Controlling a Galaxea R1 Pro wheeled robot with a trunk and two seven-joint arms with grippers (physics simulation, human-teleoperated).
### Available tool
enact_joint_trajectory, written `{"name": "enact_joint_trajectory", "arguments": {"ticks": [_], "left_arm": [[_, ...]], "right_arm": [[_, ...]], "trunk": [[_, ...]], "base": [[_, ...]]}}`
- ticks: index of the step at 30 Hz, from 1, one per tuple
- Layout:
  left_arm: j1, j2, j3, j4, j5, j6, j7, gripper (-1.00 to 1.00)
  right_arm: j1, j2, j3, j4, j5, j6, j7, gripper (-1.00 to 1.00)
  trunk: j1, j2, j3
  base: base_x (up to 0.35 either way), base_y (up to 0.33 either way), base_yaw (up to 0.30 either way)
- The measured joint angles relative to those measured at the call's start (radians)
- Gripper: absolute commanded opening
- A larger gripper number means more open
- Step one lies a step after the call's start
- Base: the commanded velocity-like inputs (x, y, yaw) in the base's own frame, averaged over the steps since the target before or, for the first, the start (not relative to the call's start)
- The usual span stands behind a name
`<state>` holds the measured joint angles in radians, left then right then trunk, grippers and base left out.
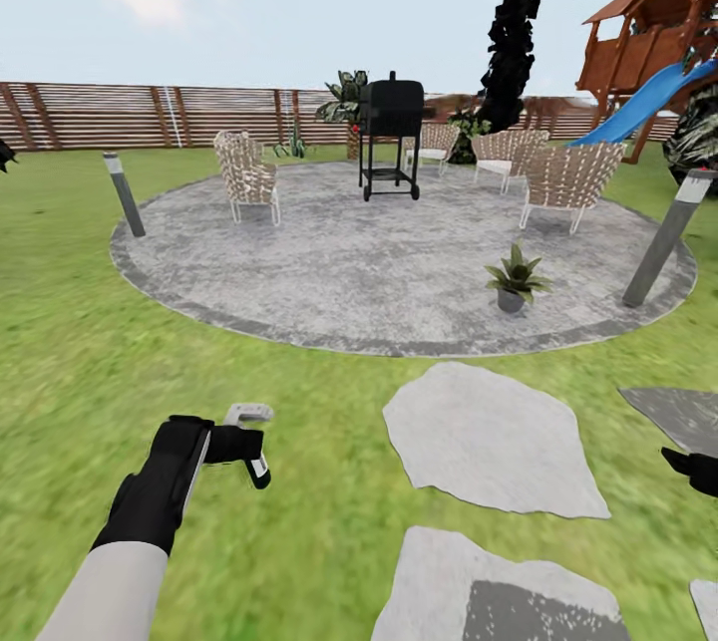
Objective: Pick up the pesticide atomizer in the garden and spray insectifuge to fully cover both potted plants in the garden.
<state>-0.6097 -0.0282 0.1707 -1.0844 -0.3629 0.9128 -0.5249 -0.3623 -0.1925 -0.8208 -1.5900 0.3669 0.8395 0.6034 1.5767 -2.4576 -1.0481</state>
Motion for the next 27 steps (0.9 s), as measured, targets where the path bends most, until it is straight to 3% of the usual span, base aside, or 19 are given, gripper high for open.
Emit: {"name": "enact_joint_trajectory", "arguments": {"ticks": [12,18,22,27], "left_arm": [[0.000,0.000,-0.003,0.000,0.000,-0.001,0.000,-1.00],[0.000,0.000,-0.004,0.000,0.000,-0.001,0.000,-1.00],[0.000,0.000,-0.004,0.000,0.000,-0.001,0.000,-1.00],[0.000,0.000,-0.004,0.000,0.000,-0.002,0.000,-1.00]], "right_arm": [[0.000,0.002,0.002,0.000,0.000,0.000,0.000,1.00],[0.001,-0.002,0.009,0.000,0.000,-0.004,0.001,1.00],[0.001,-0.020,0.004,0.000,0.000,-0.006,0.002,1.00],[0.000,-0.020,-0.014,0.000,-0.001,-0.006,0.000,1.00]], "trunk": [[0.000,0.000,0.009],[0.000,0.000,0.011],[0.000,0.000,0.011],[0.000,0.000,0.011]], "base": [[0.273,0.000,-0.236],[0.296,-0.021,-0.049],[0.297,-0.068,-0.005],[0.297,-0.105,-0.001]]}}
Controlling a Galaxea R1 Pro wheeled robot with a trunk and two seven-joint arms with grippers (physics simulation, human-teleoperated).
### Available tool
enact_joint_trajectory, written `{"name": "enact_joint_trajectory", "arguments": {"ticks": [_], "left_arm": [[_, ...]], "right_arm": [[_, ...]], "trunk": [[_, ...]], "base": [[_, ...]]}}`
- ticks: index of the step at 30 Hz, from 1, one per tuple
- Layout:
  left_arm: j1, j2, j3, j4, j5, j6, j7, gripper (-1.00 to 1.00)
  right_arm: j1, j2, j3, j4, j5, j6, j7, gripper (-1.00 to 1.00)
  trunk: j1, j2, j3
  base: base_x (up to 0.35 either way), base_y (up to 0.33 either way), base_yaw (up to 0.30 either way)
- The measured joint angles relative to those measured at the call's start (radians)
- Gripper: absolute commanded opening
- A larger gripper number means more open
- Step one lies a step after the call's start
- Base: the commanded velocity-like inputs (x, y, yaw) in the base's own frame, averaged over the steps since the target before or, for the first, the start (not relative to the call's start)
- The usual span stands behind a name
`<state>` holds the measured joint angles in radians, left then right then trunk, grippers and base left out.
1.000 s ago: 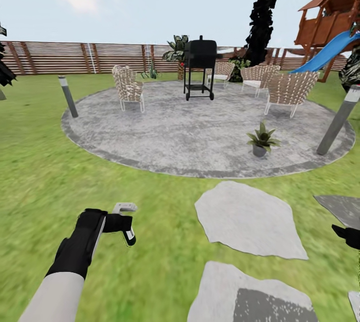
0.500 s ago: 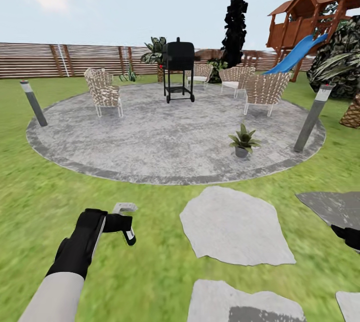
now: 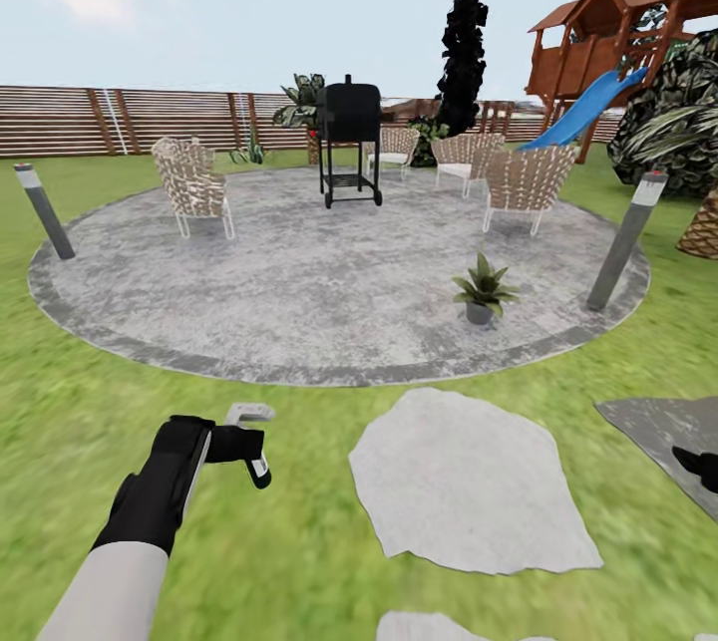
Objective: Pick up the pesticide atomizer in the garden and spray insectifuge to fully cover both potted plants in the garden.
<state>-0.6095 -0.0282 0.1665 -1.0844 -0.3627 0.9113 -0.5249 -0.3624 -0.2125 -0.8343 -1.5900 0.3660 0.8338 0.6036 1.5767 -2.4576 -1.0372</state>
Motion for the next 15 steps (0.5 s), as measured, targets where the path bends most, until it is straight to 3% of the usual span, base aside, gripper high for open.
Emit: {"name": "enact_joint_trajectory", "arguments": {"ticks": [4,10,15], "left_arm": [[0.000,-0.001,-0.002,0.001,0.000,0.000,0.000,-1.00],[0.001,-0.001,-0.003,0.001,0.000,-0.001,0.000,-1.00],[0.001,-0.001,-0.003,0.001,0.000,-0.001,0.000,-1.00]], "right_arm": [[0.000,0.004,0.001,0.000,-0.001,0.001,0.008,1.00],[0.001,-0.004,-0.005,0.000,-0.001,0.005,0.098,1.00],[0.001,-0.005,-0.006,0.000,0.000,0.005,0.116,1.00]], "trunk": [[0.000,0.000,0.000],[0.000,0.000,0.000],[0.000,0.000,0.000]], "base": [[0.294,-0.201,0.000],[0.272,-0.266,0.000],[0.265,-0.280,0.013]]}}
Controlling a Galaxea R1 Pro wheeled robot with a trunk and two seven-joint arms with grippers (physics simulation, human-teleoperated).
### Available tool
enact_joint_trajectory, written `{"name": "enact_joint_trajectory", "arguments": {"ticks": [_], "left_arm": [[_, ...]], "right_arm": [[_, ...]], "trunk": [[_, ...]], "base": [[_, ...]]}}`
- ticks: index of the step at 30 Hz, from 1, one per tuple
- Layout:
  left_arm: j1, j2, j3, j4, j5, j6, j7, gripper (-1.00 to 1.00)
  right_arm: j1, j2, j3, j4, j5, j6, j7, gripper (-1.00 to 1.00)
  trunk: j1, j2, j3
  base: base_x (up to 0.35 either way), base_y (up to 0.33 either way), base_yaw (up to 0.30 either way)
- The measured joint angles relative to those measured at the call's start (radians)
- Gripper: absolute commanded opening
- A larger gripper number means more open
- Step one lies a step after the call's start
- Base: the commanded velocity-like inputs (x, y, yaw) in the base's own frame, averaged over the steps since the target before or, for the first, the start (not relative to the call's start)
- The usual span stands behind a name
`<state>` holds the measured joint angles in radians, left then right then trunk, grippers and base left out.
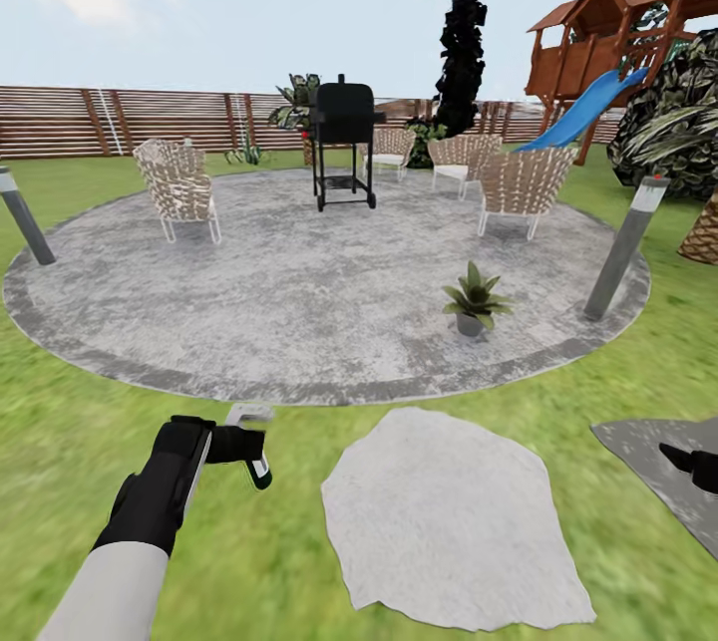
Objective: Pick up the pesticide atomizer in the garden and spray insectifuge to fully cover both potted plants in the garden.
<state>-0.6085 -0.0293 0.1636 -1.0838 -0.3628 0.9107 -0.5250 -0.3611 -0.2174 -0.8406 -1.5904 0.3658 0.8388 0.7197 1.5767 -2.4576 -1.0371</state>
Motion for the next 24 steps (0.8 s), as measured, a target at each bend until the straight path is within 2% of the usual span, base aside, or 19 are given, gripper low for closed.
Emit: {"name": "enact_joint_trajectory", "arguments": {"ticks": [15,24], "left_arm": [[0.000,0.000,0.000,-0.001,0.000,0.000,0.000,-1.00],[0.000,0.000,-0.001,0.000,0.000,0.000,0.000,-1.00]], "right_arm": [[0.000,0.000,0.000,0.000,0.001,-0.002,0.005,1.00],[0.000,0.000,0.000,0.000,0.000,-0.001,0.005,1.00]], "trunk": [[0.000,0.000,0.000],[0.000,0.000,0.000]], "base": [[0.260,-0.283,0.212],[0.214,-0.307,0.039]]}}
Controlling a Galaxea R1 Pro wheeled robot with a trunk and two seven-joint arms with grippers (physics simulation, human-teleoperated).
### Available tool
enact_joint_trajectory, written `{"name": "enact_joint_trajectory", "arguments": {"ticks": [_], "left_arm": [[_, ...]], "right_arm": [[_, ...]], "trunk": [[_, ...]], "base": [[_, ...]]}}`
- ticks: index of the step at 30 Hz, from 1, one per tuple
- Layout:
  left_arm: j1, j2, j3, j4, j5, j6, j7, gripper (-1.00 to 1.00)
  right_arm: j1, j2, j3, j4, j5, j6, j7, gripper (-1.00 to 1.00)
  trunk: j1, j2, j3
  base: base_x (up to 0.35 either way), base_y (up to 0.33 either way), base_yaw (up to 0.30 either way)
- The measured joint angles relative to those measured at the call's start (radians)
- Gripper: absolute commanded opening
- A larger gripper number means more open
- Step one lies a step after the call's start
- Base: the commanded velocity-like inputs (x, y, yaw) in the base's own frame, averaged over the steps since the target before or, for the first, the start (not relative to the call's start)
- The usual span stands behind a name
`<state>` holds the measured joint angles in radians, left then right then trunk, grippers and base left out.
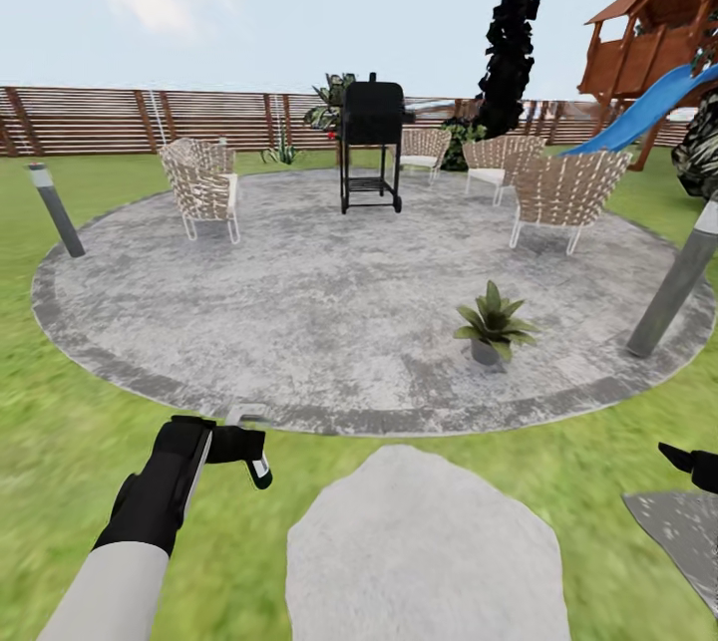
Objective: Pick up the pesticide atomizer in the garden and spray insectifuge to fully cover both potted plants in the garden.
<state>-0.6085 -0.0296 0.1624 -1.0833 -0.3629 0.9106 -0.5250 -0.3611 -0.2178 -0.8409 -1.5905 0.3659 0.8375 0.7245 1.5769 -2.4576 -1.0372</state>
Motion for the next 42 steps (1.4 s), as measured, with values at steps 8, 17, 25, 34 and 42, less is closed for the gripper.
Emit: {"name": "enact_joint_trajectory", "arguments": {"ticks": [8,17,25,34,42], "left_arm": [[0.000,-0.001,-0.001,0.000,0.000,0.000,0.000,-1.00],[0.000,-0.001,0.000,0.000,0.000,0.000,0.000,-1.00],[0.000,0.000,0.001,0.000,0.000,0.000,0.000,-1.00],[0.000,0.000,0.001,-0.001,0.000,0.000,0.000,-1.00],[0.000,0.000,0.001,-0.001,0.000,0.000,0.000,-1.00]], "right_arm": [[0.000,0.001,0.000,0.000,0.000,-0.001,0.000,1.00],[0.000,0.000,0.000,0.000,0.000,-0.001,0.000,1.00],[0.000,0.000,0.000,0.000,0.001,-0.002,0.000,1.00],[0.000,0.000,0.000,0.000,0.000,-0.002,0.000,1.00],[0.000,0.000,0.000,0.000,0.000,-0.002,0.001,1.00]], "trunk": [[0.000,0.000,0.003],[0.000,0.000,0.014],[0.000,0.000,0.015],[-0.001,-0.001,0.015],[0.000,0.000,0.015]], "base": [[0.028,-0.347,0.001],[0.017,-0.350,0.023],[0.091,-0.350,0.177],[0.131,-0.350,0.251],[0.142,-0.350,0.170]]}}
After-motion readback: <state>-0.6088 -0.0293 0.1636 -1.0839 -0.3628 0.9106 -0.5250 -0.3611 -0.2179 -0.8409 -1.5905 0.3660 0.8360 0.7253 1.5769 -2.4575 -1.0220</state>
